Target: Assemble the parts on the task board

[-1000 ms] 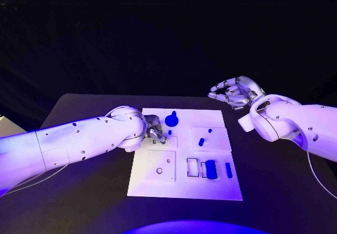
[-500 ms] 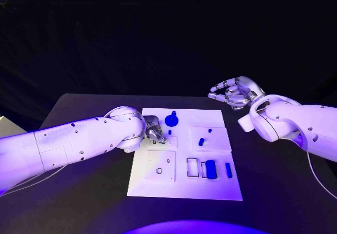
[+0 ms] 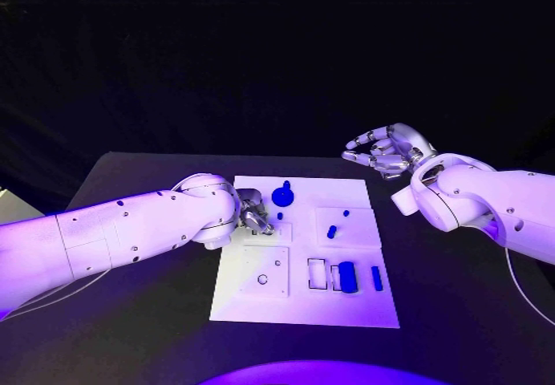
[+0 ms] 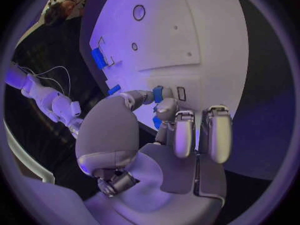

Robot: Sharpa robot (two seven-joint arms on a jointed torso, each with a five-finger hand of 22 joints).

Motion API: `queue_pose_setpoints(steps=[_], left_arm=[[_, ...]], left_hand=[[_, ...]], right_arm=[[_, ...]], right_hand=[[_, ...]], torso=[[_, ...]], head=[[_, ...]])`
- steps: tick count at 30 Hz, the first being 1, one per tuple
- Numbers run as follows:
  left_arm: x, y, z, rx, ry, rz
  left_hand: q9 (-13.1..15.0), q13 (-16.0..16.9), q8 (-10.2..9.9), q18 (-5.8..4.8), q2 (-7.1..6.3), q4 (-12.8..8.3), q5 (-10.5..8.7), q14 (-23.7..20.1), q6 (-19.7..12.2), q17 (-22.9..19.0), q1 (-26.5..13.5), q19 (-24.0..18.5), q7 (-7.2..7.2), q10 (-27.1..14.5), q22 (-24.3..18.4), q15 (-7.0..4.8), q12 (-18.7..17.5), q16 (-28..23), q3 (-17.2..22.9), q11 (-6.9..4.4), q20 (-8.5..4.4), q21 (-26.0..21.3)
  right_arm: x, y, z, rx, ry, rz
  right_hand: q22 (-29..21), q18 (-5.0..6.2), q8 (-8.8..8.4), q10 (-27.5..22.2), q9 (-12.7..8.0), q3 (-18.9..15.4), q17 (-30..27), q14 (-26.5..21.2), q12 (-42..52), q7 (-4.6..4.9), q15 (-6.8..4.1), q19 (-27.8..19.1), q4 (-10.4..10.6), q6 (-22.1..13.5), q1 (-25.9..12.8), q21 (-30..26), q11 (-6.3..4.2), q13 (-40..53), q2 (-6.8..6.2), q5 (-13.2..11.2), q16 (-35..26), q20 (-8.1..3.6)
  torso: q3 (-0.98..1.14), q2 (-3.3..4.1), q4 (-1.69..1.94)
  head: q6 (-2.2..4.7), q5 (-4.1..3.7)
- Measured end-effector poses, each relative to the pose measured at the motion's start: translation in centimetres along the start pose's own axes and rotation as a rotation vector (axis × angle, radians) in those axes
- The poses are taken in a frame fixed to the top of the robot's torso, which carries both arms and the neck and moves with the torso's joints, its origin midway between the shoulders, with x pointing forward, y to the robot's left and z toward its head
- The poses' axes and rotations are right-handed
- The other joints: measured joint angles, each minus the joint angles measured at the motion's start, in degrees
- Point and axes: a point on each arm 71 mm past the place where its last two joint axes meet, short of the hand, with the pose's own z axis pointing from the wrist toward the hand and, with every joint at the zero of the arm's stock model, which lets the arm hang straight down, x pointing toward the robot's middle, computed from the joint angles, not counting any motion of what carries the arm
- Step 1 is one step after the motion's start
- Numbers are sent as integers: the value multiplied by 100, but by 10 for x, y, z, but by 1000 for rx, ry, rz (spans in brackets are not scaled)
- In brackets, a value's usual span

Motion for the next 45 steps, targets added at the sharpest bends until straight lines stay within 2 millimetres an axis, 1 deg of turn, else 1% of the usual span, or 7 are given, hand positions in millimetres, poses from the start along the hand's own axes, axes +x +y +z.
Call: queue_pose_setpoints(steps=[12,23,27,36,38,39,45], left_arm=[[-1,-2,3,-8,21,-9],[-2,-3,5,-16,29,-17],[-2,-3,5,-17,31,-19],[-2,-3,6,-20,32,-23],[-2,-3,6,-21,33,-23],[-1,-3,7,-21,34,-24],[-2,-3,7,-22,34,-25]], left_hand=[[98,13,51,0,68,0,-12,5,9,0,-68,0,8,32,-1,-5,0,0,0,-32,0,0],[177,26,52,0,190,-11,-95,1,46,0,-209,5,10,105,-1,-42,0,0,-11,-60,-5,0],[213,44,58,0,173,-45,-95,1,49,0,-264,22,8,128,-1,-42,0,0,-45,-81,-22,0],[279,67,67,0,220,-108,-131,0,140,-1,-372,22,-61,158,-2,-84,0,0,-107,-111,-22,0],[298,67,62,0,197,-216,-131,0,175,0,-438,22,-92,158,-2,-84,0,0,-91,-111,-22,0],[299,69,36,0,164,-438,-157,0,181,0,-472,22,-86,158,-2,-84,0,0,87,-111,-22,0],[317,84,-6,1,166,-507,-161,0,213,-1,-528,30,-91,165,-2,-84,0,0,33,-105,-55,0]], right_arm=[[0,0,0,0,2,-1],[1,0,0,-1,2,-2],[1,0,0,-1,3,-2],[1,0,0,-1,3,-2],[1,0,0,-1,3,-2],[0,0,0,0,3,-2],[0,0,0,0,3,-2]], right_hand=[[-1,0,0,0,0,0,-1,0,0,0,0,0,0,0,0,0,0,0,0,0,0,0],[-2,0,0,0,0,0,-1,0,0,0,0,0,0,0,0,0,0,5,0,0,0,0],[-2,0,0,0,0,0,-2,0,0,0,0,0,0,0,0,0,0,5,0,0,0,0],[-2,0,0,0,0,0,-2,0,0,0,0,0,0,0,0,0,0,4,0,0,0,0],[-2,0,0,0,0,0,-2,0,0,0,0,0,0,0,0,0,0,4,0,0,0,0],[-2,0,0,0,0,0,-2,0,0,0,0,0,0,0,0,0,0,4,0,0,0,0],[-2,0,0,0,0,0,-3,0,0,0,0,0,0,0,-31,-21,0,4,31,0,-34,0]], torso=[[3,-7,4],[4,-9,-1],[4,-9,1],[2,-8,4],[2,-7,2],[2,-5,2],[2,-4,2]], head=[[-26,-20],[-26,-33],[-24,-39],[-26,-58],[-26,-61],[-26,-62],[-30,-72]])
